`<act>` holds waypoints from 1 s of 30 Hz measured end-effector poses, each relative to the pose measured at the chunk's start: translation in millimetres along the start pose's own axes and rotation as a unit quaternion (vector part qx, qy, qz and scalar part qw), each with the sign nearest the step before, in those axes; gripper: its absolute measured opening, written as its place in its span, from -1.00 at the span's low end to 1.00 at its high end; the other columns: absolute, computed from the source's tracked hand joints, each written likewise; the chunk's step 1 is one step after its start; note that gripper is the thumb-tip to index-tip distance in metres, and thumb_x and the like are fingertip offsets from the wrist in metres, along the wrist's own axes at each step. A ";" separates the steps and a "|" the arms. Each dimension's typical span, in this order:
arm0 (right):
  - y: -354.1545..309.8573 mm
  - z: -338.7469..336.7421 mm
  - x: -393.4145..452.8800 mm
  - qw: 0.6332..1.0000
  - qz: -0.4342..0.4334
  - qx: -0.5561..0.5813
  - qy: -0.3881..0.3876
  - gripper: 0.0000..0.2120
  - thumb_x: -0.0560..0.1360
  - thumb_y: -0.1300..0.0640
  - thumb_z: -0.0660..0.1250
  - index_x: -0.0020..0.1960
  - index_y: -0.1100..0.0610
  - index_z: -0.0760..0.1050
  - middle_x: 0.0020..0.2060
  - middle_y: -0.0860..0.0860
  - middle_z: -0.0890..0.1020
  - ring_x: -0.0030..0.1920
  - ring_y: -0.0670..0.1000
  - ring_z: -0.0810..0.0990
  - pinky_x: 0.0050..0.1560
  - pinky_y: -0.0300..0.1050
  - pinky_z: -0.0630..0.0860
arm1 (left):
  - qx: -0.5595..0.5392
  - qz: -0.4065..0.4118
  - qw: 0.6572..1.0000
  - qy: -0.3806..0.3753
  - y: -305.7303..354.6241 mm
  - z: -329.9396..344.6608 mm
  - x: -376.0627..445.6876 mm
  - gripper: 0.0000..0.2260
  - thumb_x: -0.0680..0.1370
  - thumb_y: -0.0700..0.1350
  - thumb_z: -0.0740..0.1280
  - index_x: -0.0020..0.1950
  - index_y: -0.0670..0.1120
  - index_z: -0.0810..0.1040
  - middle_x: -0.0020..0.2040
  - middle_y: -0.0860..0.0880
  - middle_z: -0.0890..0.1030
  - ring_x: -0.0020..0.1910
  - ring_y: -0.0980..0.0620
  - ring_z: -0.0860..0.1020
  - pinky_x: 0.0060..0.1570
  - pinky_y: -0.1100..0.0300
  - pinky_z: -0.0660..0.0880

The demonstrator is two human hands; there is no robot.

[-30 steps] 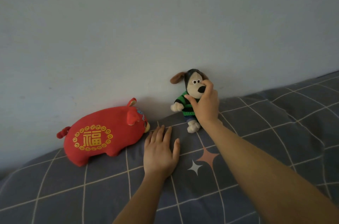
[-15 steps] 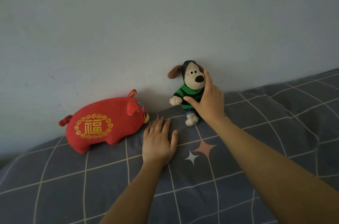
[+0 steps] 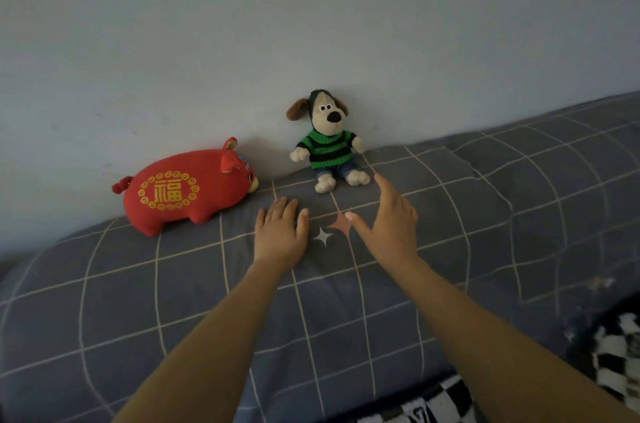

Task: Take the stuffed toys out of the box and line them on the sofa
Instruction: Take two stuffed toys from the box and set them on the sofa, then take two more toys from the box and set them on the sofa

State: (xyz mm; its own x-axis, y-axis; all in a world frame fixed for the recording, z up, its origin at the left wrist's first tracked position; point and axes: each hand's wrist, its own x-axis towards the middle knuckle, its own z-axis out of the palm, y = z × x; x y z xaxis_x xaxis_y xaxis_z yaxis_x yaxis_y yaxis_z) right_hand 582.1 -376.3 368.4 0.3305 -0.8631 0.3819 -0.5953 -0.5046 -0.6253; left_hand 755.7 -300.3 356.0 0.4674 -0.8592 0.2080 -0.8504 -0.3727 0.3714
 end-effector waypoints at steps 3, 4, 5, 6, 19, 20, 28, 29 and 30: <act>6.8 -25.5 -51.9 0.998 0.048 0.000 -0.034 -0.36 0.48 -0.14 0.30 0.44 0.14 0.22 0.36 0.12 0.41 0.37 0.14 0.34 0.33 0.04 0.27 | 0.002 0.028 0.999 -0.027 36.1 -0.9 -50.9 -0.53 0.63 0.08 -0.02 0.46 -0.10 0.30 0.50 -0.11 0.28 0.53 -0.06 0.13 0.50 -0.04 -0.07; 10.3 -31.4 -65.0 0.997 0.060 -0.001 -0.041 -0.39 0.49 -0.14 0.28 0.42 0.15 0.26 0.35 0.12 0.42 0.36 0.14 0.34 0.32 0.02 0.28 | -0.006 0.030 0.999 -0.032 47.2 -1.2 -61.7 -0.51 0.61 0.11 -0.04 0.44 -0.11 0.33 0.48 -0.13 0.32 0.51 -0.09 0.18 0.49 -0.06 -0.02; 16.7 -48.2 -92.2 0.996 0.079 0.001 -0.041 -0.43 0.51 -0.12 0.26 0.40 0.16 0.29 0.33 0.12 0.44 0.34 0.14 0.35 0.30 0.01 0.30 | -0.017 0.037 0.998 -0.044 65.0 -3.0 -84.2 -0.44 0.58 0.15 -0.09 0.40 -0.13 0.37 0.43 -0.16 0.37 0.46 -0.13 0.26 0.47 -0.07 0.08; 23.4 -60.2 -112.0 0.995 0.090 0.004 -0.040 -0.47 0.52 -0.10 0.25 0.38 0.18 0.32 0.31 0.13 0.45 0.32 0.14 0.37 0.28 0.00 0.33 | -0.036 0.036 0.997 -0.054 79.6 -3.2 -100.0 -0.38 0.54 0.19 -0.14 0.36 -0.14 0.41 0.37 -0.18 0.43 0.39 -0.17 0.35 0.41 -0.07 0.20; 150.4 -232.7 -538.0 0.862 0.505 -0.010 0.042 -0.71 0.51 0.03 0.27 0.12 0.21 0.48 0.04 0.17 0.58 0.08 0.20 0.55 0.11 0.05 0.47 | -0.114 0.222 0.849 -0.466 248.2 111.1 -441.2 -0.65 0.66 -0.02 0.03 -0.04 -0.21 0.50 -0.05 -0.23 0.55 -0.04 -0.18 0.50 0.01 0.01 0.43; 156.8 -238.8 -563.0 0.847 0.530 -0.010 0.050 -0.71 0.49 0.01 0.27 0.09 0.20 0.50 -0.02 0.16 0.60 0.04 0.18 0.56 0.06 0.05 0.48 | -0.100 0.230 0.837 -0.486 256.0 119.7 -461.5 -0.64 0.66 -0.02 0.04 -0.08 -0.23 0.50 -0.08 -0.25 0.56 -0.06 -0.20 0.51 0.02 0.00 0.44; 232.5 -291.7 -713.9 0.744 0.664 0.008 0.071 -0.69 0.51 0.03 0.28 0.16 0.19 0.47 0.01 0.14 0.58 0.02 0.18 0.56 0.00 0.06 0.49 | -0.004 0.296 0.732 -0.614 353.7 208.7 -607.3 -0.70 0.64 -0.02 0.07 0.03 -0.15 0.52 0.04 -0.20 0.58 0.05 -0.17 0.53 0.04 0.02 0.46; 245.0 -294.7 -728.0 0.733 0.677 0.019 0.067 -0.69 0.51 0.01 0.27 0.16 0.18 0.47 0.01 0.14 0.59 0.02 0.17 0.57 0.00 0.06 0.49 | 0.000 0.292 0.727 -0.621 362.8 225.1 -620.6 -0.71 0.64 -0.02 0.07 0.03 -0.15 0.52 0.04 -0.20 0.58 0.04 -0.18 0.54 0.04 0.03 0.47; 257.0 -295.9 -740.2 0.725 0.685 0.034 0.070 -0.69 0.51 0.01 0.26 0.17 0.17 0.47 0.02 0.14 0.59 0.04 0.16 0.56 0.02 0.05 0.50 | 0.003 0.286 0.724 -0.627 369.6 239.8 -632.9 -0.71 0.63 -0.03 0.08 0.01 -0.15 0.53 0.03 -0.21 0.59 0.02 -0.18 0.55 0.02 0.03 0.48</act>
State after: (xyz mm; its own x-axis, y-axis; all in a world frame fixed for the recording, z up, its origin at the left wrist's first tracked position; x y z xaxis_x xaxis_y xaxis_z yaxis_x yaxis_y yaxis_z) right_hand -32.2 139.1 126.4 -0.6162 -0.5474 -0.5662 -0.2566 0.8193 -0.5127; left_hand 87.7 21.7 144.7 -0.5464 -0.5147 -0.6607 -0.8208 0.1721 0.5447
